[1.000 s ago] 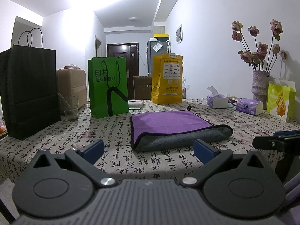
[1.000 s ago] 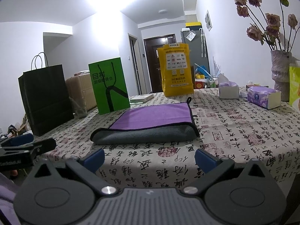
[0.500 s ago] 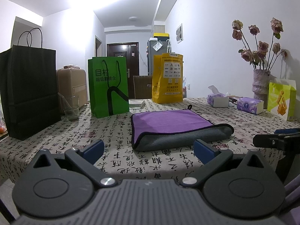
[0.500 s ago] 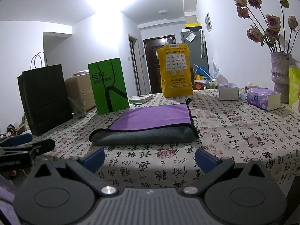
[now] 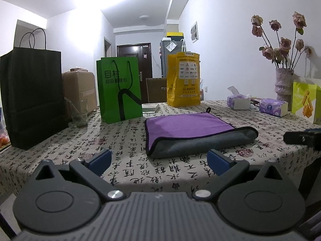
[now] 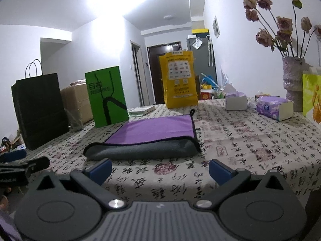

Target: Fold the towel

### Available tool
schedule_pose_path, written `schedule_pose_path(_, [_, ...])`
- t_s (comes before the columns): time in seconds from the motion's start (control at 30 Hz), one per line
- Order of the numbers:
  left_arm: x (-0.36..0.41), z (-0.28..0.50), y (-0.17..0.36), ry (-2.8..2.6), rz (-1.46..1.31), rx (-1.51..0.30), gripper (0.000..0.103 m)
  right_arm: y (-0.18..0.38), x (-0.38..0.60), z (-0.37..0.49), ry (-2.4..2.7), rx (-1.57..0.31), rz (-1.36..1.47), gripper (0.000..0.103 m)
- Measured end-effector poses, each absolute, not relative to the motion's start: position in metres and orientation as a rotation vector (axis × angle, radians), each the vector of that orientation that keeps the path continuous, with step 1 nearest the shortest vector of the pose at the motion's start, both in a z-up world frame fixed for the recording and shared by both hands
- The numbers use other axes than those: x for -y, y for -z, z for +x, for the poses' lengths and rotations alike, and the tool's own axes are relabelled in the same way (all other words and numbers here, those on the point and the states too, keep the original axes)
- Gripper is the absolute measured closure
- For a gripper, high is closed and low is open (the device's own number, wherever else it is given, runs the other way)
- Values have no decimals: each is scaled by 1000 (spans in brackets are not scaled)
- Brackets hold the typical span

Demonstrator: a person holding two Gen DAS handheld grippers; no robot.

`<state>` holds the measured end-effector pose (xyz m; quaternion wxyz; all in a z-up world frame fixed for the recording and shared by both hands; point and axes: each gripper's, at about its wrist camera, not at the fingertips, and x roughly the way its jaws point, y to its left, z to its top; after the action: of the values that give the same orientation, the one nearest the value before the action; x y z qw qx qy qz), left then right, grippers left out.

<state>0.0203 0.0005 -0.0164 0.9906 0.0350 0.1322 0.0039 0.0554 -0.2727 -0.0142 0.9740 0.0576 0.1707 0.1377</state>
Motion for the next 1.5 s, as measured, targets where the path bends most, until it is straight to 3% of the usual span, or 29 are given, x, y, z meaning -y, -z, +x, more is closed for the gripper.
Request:
schedule_pose_path(0.6, [-3,82,31,-37,72,-283,0,39,291,109,-255,-307,16,0])
schedule_pose_path(0.67, [-5,91,34,-34,61,-293,0,41,292,118,-258,-327,21,3])
schedule_pose_path(0.8, [-8,109,38,-32,59,-317,0,49,294,141,-267,-385,43,18])
schedule_pose_path(0.97, [-14,138,37,-1,45,-331,1,55,291,166,-263,-419,49,25])
schedule_pose_path(1.07, [-16,153,35,33,37,-318,9,53,289,184,-270,-426,45,34])
schedule_pose_path(1.23, [-14,181,38,99,50,-378,38,52,288,212,-280,-437,35,48])
schedule_pose_path(1.37, [-14,193,45,150,38,-439,40,54,289,228,-303,-480,48,60])
schedule_pose_path(1.43, [-15,195,48,158,38,-457,43,56,289,233,-321,-507,58,78])
schedule_pose_path(1.47, [-16,196,48,162,36,-469,46,56,289,234,-329,-515,62,81])
schedule_pose_path(1.5, [-17,197,49,167,31,-478,61,57,288,234,-329,-518,60,86])
